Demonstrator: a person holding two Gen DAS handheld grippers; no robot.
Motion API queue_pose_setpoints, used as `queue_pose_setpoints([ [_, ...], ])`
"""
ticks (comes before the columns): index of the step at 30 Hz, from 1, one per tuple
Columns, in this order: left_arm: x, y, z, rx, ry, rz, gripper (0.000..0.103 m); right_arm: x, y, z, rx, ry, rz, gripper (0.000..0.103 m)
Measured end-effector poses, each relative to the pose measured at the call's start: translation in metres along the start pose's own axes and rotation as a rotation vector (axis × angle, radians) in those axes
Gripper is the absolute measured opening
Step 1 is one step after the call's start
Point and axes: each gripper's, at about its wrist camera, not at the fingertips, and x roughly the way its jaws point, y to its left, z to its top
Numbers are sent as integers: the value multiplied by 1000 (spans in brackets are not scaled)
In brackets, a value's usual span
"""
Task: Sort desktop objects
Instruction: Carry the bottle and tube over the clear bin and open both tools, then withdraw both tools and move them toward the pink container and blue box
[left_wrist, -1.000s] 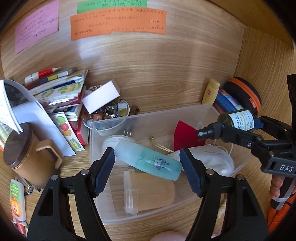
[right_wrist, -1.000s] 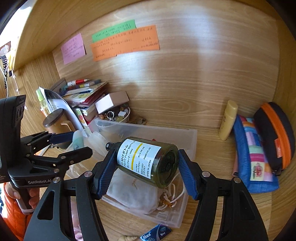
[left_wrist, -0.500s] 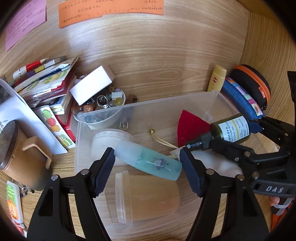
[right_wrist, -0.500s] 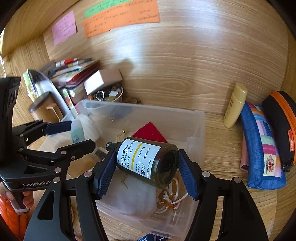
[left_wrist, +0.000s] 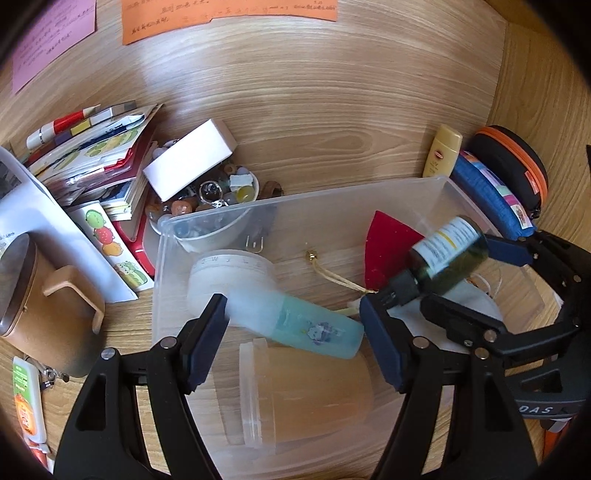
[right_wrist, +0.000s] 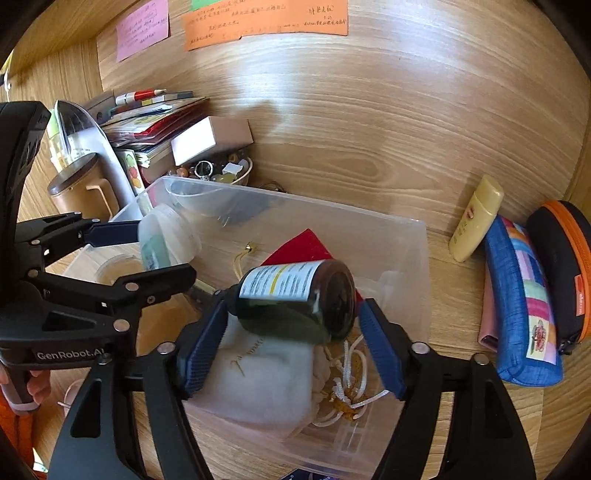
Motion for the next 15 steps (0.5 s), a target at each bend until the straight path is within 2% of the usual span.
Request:
queue_pose_setpoints([
  [6,-1,-1,-1,1,4,5,74,-5,3,0,-22,-19,-24,80],
  [8,-4,0,0,1,-5,7,76,-8,4,0,-27,-27,-34,83],
  [10,-7,1,1,-1,-18,16,83,-12,4,0,-30,-38,-35,83],
  [15,-18,9,2,-24,-44,17,84,-24,0,3,-15,-59,-38,87],
])
